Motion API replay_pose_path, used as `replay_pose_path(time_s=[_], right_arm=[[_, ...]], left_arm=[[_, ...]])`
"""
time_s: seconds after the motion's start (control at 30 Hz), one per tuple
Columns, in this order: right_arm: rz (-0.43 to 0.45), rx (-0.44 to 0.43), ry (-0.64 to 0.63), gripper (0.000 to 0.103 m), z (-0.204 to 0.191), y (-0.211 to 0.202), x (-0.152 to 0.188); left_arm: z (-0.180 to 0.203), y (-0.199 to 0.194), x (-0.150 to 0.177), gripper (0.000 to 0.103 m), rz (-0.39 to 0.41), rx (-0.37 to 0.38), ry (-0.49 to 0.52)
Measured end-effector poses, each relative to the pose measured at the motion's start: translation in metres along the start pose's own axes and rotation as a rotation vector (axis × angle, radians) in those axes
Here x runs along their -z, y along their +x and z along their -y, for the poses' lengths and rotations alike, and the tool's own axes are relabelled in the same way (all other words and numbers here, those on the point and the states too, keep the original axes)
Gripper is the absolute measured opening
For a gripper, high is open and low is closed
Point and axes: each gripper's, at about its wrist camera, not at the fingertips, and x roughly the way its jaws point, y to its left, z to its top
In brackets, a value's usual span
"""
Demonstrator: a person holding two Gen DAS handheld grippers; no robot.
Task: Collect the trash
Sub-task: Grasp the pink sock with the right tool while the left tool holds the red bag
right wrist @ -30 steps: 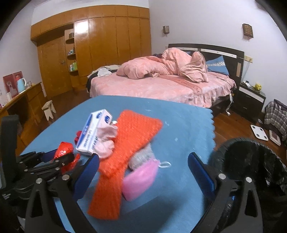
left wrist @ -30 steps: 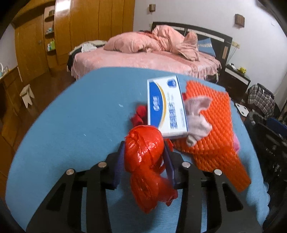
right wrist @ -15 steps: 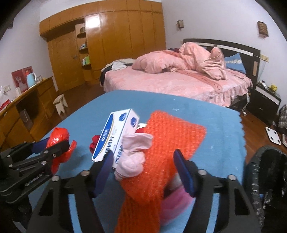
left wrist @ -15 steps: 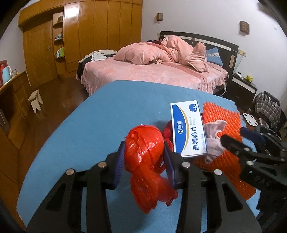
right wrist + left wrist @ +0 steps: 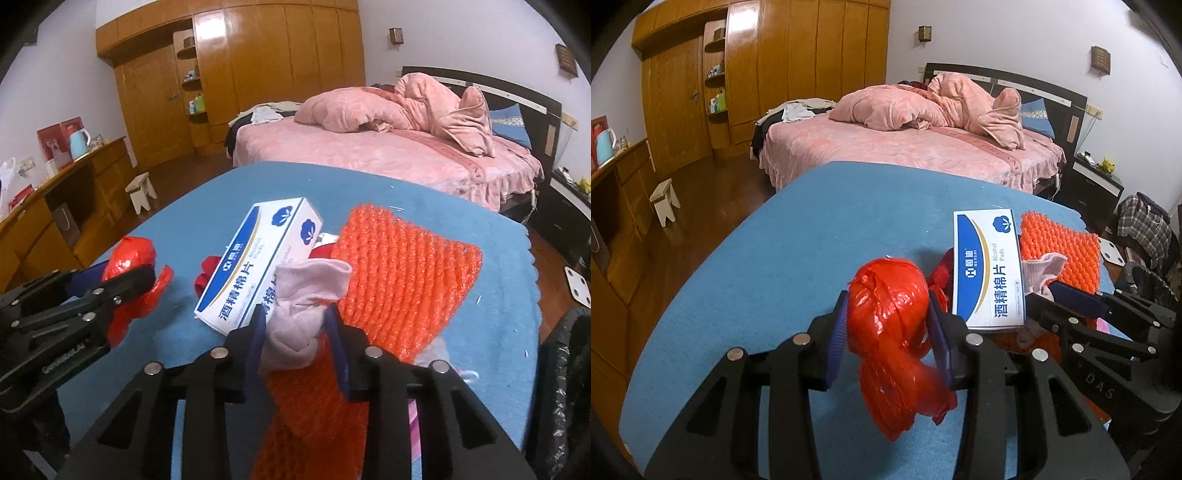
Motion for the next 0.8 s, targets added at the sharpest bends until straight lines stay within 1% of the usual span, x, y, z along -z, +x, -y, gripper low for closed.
replay_pose_path(time_s=[0.3,0.6,0.8], right_arm=[[0.035,-0.021,0.036,0.031,0.008,-0.024,-0.004],[0.069,-0.012,0.055,0.031,0.018,-0.045,-0.007],[0.090,0.004,0.067,0.031,0.026,-0.060,-0.011]], left_arm=[[0.005,-0.009,-0.001,0.039,0.020,0.004,0.016],[0.018,-0.021,-0.003,0.039,0.038,0.020,0.027],[0.032,-0.031,-0.007,0.039,0.057,0.046,0.045]])
